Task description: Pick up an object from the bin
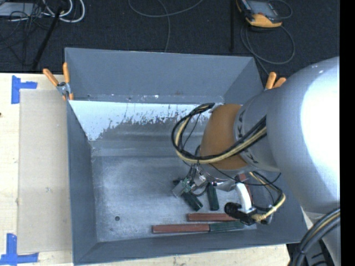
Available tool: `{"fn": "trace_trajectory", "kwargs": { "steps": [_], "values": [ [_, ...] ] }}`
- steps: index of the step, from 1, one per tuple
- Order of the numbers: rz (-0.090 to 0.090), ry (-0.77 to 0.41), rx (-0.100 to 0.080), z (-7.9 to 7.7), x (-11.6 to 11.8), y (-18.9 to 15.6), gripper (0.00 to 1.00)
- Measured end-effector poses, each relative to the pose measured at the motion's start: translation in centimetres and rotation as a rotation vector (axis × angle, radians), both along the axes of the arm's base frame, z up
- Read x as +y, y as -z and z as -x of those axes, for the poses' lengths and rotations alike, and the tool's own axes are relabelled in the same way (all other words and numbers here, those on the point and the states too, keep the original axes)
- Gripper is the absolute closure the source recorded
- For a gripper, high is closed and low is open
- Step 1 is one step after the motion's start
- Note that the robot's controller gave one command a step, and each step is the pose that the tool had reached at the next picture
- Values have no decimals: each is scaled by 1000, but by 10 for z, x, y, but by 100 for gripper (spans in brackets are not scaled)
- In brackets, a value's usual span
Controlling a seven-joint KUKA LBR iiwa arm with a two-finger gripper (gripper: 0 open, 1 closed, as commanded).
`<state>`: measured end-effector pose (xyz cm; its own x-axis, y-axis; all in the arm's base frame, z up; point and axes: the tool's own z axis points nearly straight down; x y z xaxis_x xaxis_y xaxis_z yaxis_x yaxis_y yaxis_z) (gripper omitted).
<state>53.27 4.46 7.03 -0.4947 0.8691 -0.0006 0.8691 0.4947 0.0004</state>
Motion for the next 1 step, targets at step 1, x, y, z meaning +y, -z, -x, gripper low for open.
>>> {"fn": "trace_trajectory", "kwargs": {
  "steps": [1],
  "values": [
    [-1,-3,-5,-2,0,-104,100]
  ]
}}
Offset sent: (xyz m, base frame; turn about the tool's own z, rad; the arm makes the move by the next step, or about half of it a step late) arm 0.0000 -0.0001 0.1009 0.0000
